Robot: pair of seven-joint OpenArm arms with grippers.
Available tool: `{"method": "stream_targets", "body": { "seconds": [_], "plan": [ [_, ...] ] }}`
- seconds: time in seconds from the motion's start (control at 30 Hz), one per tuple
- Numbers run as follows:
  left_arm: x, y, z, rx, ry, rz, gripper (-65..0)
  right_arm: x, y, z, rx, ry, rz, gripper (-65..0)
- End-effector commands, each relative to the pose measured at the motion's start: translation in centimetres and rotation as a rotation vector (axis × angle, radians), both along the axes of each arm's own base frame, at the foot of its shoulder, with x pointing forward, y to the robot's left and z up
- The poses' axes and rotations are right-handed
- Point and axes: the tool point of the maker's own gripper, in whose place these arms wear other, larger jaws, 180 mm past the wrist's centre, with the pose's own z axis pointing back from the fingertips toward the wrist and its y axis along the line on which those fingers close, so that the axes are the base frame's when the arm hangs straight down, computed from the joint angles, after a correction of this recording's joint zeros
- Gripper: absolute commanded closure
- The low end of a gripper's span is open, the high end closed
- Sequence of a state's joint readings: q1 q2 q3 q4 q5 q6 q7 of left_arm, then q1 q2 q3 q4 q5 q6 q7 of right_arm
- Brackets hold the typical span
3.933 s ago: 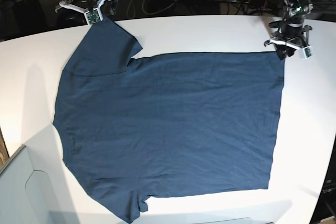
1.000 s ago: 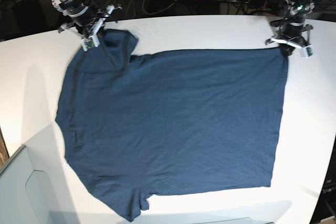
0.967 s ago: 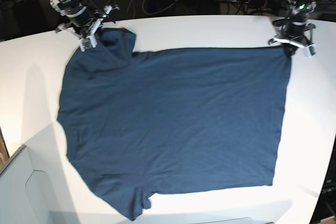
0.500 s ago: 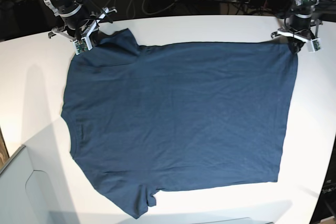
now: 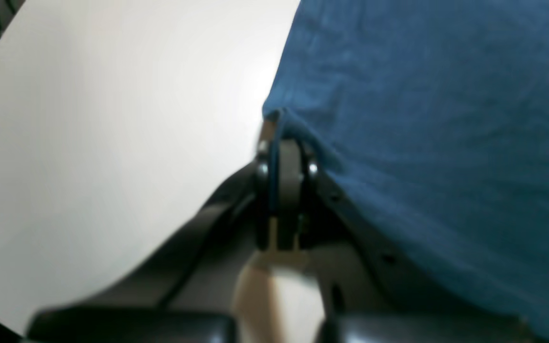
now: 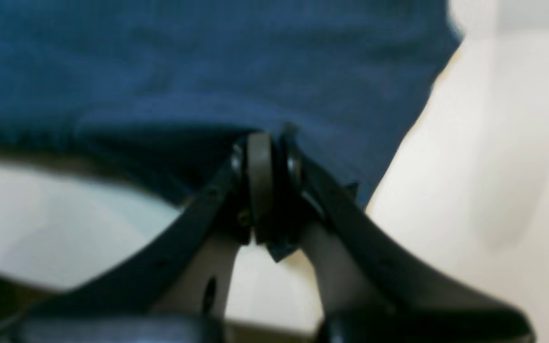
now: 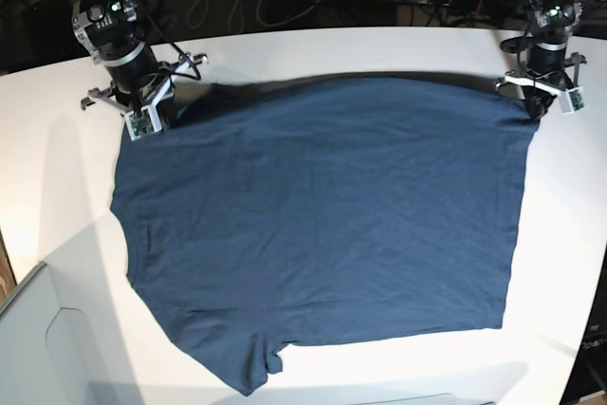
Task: Fold the T-shirt properly
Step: 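Lift the shoulder edge with both grippers and fold it toward the hem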
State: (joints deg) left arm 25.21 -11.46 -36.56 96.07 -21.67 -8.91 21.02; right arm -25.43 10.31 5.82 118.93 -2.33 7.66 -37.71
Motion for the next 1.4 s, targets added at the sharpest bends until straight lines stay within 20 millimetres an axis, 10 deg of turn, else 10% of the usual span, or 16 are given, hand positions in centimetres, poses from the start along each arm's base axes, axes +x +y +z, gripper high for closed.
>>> {"method": "stream_targets", "body": {
  "seconds": [0.0, 0.6, 1.37],
  "plan": [
    [0.9, 0.5, 1.3, 0.025, -0.045, -0.006, 0.0, 0.9, 0.2, 1.4, 0.001, -0.059, 0.019, -0.1],
    [9.8, 0.7, 6.3, -0.007, -0.218, -0.006, 0.0, 10.0, -0.3, 2.9, -0.004, -0.172, 0.043, -0.1],
    [15.4, 2.6, 4.3, -0.001, -0.163, -0.004, 0.0, 19.1, -1.5, 2.1, 0.032, -0.16, 0.05, -0.1]
  ]
}}
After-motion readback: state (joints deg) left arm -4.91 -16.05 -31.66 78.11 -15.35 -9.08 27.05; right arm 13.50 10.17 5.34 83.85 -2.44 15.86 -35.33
